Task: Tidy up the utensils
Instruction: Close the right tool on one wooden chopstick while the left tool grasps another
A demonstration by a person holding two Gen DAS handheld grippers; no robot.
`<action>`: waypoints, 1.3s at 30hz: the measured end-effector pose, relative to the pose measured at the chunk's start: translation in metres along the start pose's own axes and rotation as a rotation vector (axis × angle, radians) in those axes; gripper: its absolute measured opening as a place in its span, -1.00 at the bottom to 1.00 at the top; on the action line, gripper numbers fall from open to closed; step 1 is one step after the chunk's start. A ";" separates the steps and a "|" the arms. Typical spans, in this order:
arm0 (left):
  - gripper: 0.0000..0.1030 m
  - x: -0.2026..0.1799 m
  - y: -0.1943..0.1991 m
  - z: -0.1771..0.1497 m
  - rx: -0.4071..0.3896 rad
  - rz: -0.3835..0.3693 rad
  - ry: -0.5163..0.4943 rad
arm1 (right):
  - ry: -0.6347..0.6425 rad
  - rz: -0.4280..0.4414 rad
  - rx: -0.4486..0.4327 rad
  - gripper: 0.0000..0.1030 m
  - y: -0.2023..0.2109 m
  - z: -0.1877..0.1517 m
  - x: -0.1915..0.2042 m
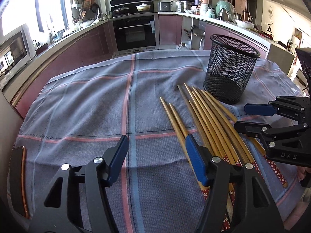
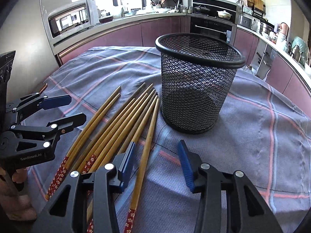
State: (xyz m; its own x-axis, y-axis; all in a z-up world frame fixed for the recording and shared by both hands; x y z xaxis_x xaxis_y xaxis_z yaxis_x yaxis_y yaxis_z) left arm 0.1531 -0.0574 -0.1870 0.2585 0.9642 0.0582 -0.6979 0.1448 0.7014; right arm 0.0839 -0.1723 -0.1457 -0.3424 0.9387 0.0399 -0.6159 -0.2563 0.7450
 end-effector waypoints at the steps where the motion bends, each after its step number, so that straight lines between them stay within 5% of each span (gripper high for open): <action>1: 0.18 0.001 0.000 0.000 0.006 -0.003 0.000 | 0.001 0.001 0.001 -0.19 -0.001 -0.001 0.000; 15: 0.12 -0.009 -0.013 0.003 0.044 -0.043 -0.036 | 0.003 0.013 0.005 -0.19 -0.005 0.002 -0.001; 25: -0.44 -0.015 -0.015 -0.001 0.088 -0.111 -0.039 | 0.015 0.012 0.016 -0.44 -0.007 0.006 -0.003; 29: -0.69 -0.015 -0.014 0.000 0.091 -0.111 -0.026 | -0.021 0.045 0.017 -0.90 -0.007 0.006 -0.006; 39: -0.85 -0.005 -0.008 -0.002 0.097 -0.120 0.036 | -0.062 0.100 -0.056 -0.90 0.020 0.012 -0.007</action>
State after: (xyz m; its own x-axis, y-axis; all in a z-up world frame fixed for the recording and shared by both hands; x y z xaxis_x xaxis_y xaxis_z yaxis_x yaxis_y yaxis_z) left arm 0.1561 -0.0634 -0.1945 0.3106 0.9490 -0.0546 -0.5949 0.2389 0.7675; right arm 0.0825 -0.1815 -0.1237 -0.3606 0.9198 0.1545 -0.6200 -0.3602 0.6970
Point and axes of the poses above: each gripper's, at about its wrist camera, not at the fingertips, and y roughly against the way its jaws point, x to its left, z to its top, the point moved 9 cm from there along -y, roughly the way its jaws point, and after that the axes turned 3 degrees about -x, right-handed, at the moved point
